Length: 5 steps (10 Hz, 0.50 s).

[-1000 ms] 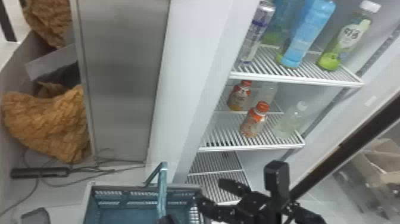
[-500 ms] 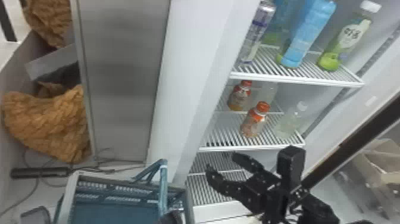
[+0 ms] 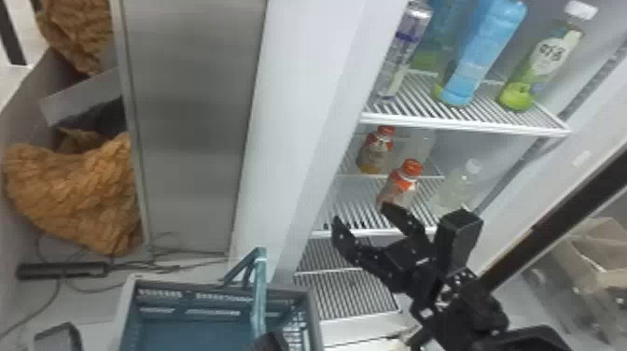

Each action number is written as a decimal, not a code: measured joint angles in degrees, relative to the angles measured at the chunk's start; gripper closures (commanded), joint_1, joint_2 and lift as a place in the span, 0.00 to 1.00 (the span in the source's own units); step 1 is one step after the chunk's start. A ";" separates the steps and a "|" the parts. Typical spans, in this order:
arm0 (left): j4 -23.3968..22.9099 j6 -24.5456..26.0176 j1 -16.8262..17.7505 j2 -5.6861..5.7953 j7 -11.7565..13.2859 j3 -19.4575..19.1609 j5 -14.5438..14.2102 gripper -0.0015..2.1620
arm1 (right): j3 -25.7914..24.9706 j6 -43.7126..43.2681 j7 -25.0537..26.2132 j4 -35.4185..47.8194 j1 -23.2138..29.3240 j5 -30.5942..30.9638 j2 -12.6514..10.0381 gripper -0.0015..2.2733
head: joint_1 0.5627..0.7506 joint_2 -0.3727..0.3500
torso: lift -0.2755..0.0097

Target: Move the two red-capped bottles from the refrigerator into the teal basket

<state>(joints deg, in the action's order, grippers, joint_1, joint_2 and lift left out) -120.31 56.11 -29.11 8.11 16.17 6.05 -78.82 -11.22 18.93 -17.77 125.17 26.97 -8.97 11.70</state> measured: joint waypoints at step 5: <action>0.00 -0.37 0.60 0.38 0.00 0.92 -0.49 0.53 | 5.12 -18.38 3.33 -23.83 -13.00 -3.48 -0.87 0.03 | 0.70 0.03 | 0.18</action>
<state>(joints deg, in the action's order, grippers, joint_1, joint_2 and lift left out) -120.31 55.75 -28.51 8.50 16.17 6.97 -79.31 -6.10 0.55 -14.44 101.34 13.96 -12.45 10.83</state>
